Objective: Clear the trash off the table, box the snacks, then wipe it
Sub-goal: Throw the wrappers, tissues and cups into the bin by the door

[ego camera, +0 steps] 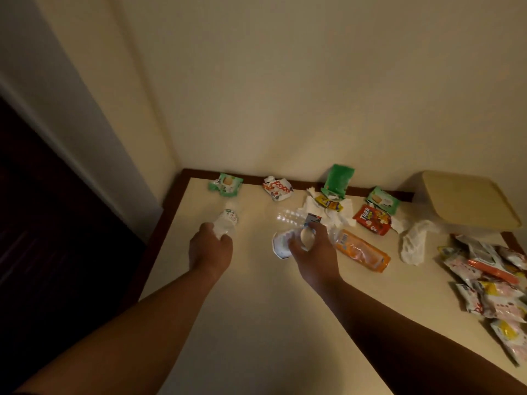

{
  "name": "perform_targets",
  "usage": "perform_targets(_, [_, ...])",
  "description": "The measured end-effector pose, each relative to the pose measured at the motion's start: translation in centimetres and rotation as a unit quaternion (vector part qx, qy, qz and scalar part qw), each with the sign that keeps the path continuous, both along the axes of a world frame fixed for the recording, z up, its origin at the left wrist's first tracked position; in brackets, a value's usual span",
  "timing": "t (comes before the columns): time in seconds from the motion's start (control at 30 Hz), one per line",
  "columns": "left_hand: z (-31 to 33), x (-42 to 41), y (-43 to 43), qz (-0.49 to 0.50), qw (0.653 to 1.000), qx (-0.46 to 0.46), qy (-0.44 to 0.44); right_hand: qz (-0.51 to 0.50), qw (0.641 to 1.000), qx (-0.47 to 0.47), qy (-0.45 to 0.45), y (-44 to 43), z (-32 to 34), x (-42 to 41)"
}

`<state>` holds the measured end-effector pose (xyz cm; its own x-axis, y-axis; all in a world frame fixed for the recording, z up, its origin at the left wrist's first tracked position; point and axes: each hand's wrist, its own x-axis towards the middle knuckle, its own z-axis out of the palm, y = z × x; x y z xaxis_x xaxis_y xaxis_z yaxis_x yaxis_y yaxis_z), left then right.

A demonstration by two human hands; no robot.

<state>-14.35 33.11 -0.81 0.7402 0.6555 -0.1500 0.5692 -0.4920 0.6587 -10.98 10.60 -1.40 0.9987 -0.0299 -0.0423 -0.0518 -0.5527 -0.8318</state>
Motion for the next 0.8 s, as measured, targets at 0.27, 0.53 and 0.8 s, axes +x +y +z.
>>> perform_targets(0.27, [6.2, -9.2, 11.2, 0.030, 0.996, 0.042, -0.066, 0.062, 0.986, 0.118, 0.098, 13.3, 0.4, -5.6])
perform_targets(0.53, [7.5, -26.5, 24.7, 0.055, 0.994, 0.071, -0.061, 0.208, 0.958, 0.112, 0.165, 28.0, 0.1, -17.1])
perform_targets(0.8, [3.3, -40.7, 30.6, 0.117, 0.990, 0.048, 0.059, 0.391, 0.902, 0.015, 0.181, 36.5, -3.1, -28.7])
